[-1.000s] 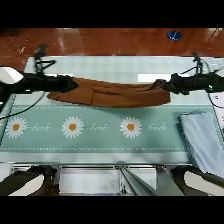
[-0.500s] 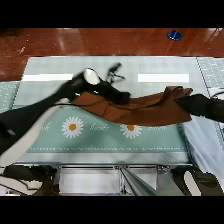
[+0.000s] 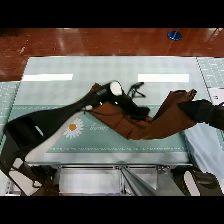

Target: Fold the shirts.

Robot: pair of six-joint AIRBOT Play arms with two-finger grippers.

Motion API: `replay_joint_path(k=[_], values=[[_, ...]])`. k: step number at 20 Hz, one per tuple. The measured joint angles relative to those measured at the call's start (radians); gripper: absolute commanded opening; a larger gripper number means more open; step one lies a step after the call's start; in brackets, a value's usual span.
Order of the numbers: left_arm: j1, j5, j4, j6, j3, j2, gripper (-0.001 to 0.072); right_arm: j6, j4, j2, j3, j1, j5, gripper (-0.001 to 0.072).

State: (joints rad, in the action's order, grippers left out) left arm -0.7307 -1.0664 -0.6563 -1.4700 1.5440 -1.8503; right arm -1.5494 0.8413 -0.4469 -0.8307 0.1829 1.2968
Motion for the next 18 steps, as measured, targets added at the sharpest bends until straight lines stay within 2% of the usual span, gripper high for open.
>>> replay_joint_path(k=[5, 8, 11, 14, 18], values=[[0.350, -0.150, -0.045, 0.000, 0.022, 0.141, 0.0020, 0.028, -0.054, -0.080, 0.000, -0.023, -0.031, 0.0021], [0.575, -0.206, -0.124, 0.002, -0.006, 0.326, 0.0020, 0.067, -0.113, -0.204, -0.007, -0.142, -0.146, 0.0021], [0.764, -0.193, -0.164, 0.030, -0.116, 0.569, 0.0020, 0.091, -0.139, -0.393, -0.070, -0.313, -0.303, 0.0021], [0.895, -0.181, -0.182, 0.087, -0.291, 0.823, 0.0020, 0.104, -0.158, -0.639, -0.219, -0.462, -0.420, 0.0021], [0.964, -0.164, -0.188, 0.129, -0.534, 1.070, 0.0020, 0.110, -0.209, -0.947, -0.451, -0.577, -0.483, 0.0021]])
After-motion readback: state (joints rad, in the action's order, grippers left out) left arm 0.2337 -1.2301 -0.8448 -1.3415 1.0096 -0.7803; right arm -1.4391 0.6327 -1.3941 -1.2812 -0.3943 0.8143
